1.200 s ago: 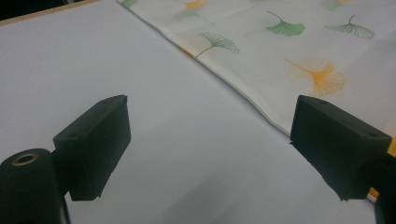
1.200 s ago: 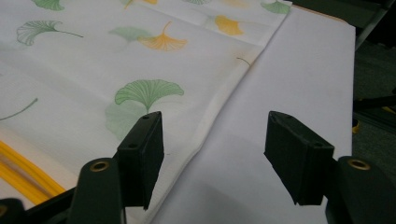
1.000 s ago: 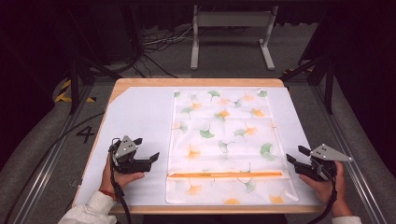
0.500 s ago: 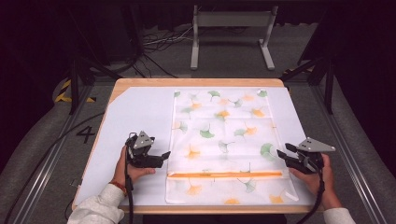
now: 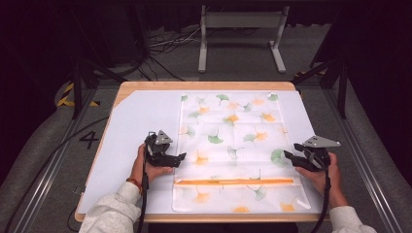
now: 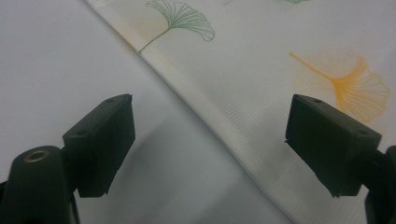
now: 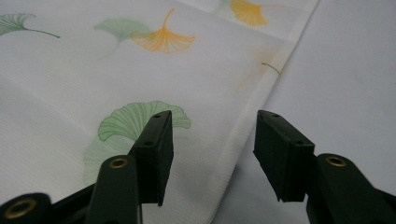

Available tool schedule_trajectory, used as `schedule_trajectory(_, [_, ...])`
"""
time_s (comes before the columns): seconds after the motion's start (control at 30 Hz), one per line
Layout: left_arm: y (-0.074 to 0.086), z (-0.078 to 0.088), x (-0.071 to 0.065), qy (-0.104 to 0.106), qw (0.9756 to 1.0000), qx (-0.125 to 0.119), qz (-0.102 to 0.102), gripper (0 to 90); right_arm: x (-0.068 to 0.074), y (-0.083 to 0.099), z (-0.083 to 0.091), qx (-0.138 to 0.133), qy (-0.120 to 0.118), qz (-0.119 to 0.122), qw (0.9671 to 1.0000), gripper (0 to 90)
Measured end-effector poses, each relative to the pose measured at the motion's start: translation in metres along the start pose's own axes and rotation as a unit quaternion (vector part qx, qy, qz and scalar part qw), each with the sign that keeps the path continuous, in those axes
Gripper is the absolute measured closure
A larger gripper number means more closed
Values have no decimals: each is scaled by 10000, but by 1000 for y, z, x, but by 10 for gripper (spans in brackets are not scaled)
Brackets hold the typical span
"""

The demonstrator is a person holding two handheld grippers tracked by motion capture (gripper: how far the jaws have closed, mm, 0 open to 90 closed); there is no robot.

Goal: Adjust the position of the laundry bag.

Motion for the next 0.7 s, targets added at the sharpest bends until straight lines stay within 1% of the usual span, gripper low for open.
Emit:
schedule_trajectory(0.07, [0,-5,-1,-39,9999,146,-14,165,-2,0,-2,29,30,-23,10000,460])
schedule_trajectory(0.13, [0,-5,-1,-41,9999,162,-29,162,-5,1,-5,100,83,-101,9999,430])
schedule_trajectory(0.17, [1,-5,-1,-27,9998,180,-9,165,-6,2,-6,111,68,-148,9998,423])
schedule_trajectory(0.2, [1,-6,-1,-39,9997,220,8,175,-9,3,-9,166,67,-255,9995,407])
schedule_trajectory(0.23, [0,-6,-1,-43,9997,249,14,181,-10,4,-10,180,18,-325,9993,412])
schedule_trajectory(0.27, [0,-6,-1,-43,9997,249,14,186,-10,4,-10,180,18,-325,9993,412])
schedule_trajectory(0.3, [0,-5,-1,-55,9996,288,11,186,-11,4,-11,169,-35,-395,9991,429])
schedule_trajectory(0.33, [0,-5,-1,-58,9995,296,4,211,-11,4,-10,180,-59,-427,9989,487])
schedule_trajectory(0.37, [-1,-4,-1,-38,9994,343,-17,233,-11,4,-10,208,-106,-395,9989,530])
schedule_trajectory(0.4, [-1,-3,-1,-25,9995,311,-48,280,-9,3,-11,213,-163,-388,9989,572])
schedule_trajectory(0.43, [-1,-2,-1,-8,9995,315,-18,331,-8,3,-11,231,-204,-358,9989,606])
schedule_trajectory(0.47, [-1,0,-1,2,9995,309,-52,378,-7,2,-11,257,-232,-338,9988,648])
schedule_trajectory(0.5, [-1,0,-1,2,9995,309,-52,447,-7,2,-11,257,-232,-338,9988,648])
schedule_trajectory(0.53, [0,1,-1,49,9995,315,-47,447,-6,2,-11,283,-261,-306,9988,685])
schedule_trajectory(0.57, [0,2,-1,34,9995,297,-40,542,-5,2,-11,297,-273,-319,9987,726])
schedule_trajectory(0.6, [0,2,0,40,9997,259,-10,608,-5,1,-11,306,-262,-329,9986,763])
schedule_trajectory(0.63, [0,3,0,93,9996,257,54,672,-6,1,-11,324,-259,-344,9985,810])
schedule_trajectory(0.67, [1,3,1,137,9996,228,124,735,-6,1,-11,327,-297,-387,9983,835])
schedule_trajectory(0.7, [1,3,2,174,9995,211,138,768,-6,0,-11,340,-302,-382,9982,847])
Point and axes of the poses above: each handheld gripper's, and its own axes: z roughly backward along the jaws, y roughly out of its underside, x roughly to its left, the point moved 5 cm from there along -z, roughly forward along the jaws, and after that the axes turned 7 degrees about -y, right-handed, at the moved point
